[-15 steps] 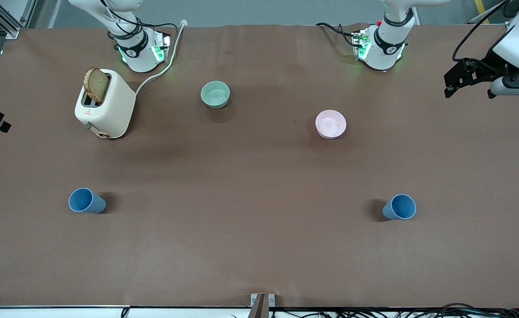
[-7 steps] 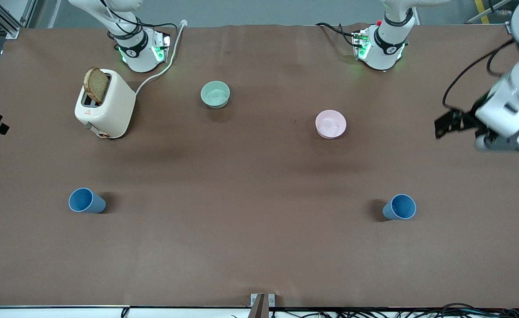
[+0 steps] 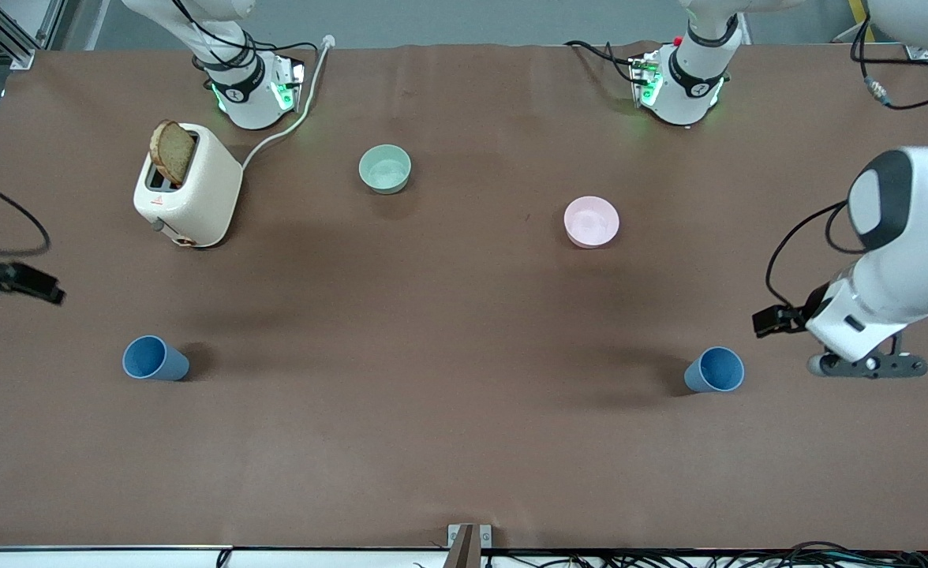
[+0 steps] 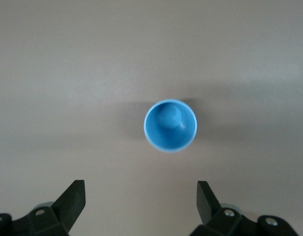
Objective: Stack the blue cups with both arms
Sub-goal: 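Reach the left gripper and the right gripper toward the two blue cups, then close both grippers around the blue cups and lift them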
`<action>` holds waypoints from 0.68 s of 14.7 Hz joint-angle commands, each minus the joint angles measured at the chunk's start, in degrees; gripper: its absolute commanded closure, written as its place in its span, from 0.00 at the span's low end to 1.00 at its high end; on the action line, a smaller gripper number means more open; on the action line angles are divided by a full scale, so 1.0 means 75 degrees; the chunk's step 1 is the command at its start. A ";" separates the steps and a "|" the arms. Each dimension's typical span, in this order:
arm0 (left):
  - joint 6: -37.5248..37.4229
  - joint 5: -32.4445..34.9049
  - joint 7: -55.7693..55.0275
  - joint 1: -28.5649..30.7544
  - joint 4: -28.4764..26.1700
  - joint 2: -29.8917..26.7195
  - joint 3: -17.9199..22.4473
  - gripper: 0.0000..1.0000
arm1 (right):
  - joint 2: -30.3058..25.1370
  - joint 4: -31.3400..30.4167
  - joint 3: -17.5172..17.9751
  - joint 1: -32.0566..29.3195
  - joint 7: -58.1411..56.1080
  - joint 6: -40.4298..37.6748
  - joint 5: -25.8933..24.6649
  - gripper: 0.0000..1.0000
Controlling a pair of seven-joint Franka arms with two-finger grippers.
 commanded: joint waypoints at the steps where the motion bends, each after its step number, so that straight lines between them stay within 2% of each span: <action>1: 0.0455 0.0138 0.0060 -0.0005 0.0216 0.0689 0.0002 0.00 | 0.0763 -0.0533 0.0054 -0.0243 -0.0313 0.1112 -0.0080 0.00; 5: 0.0773 0.0091 0.0060 -0.0051 0.0263 0.1311 0.0002 0.00 | 0.1502 -0.1741 0.0054 -0.0419 -0.0793 0.3574 -0.0092 0.00; 6: 0.0819 0.0091 0.0060 -0.0052 0.0263 0.1440 0.0002 0.00 | 0.1596 -0.1917 0.0054 -0.0431 -0.0911 0.3904 -0.0092 0.00; 10: 0.1159 0.0138 0.0071 -0.0005 0.0252 0.1803 0.0002 0.00 | 0.1761 -0.2001 0.0054 -0.0466 -0.0970 0.4002 -0.0092 0.00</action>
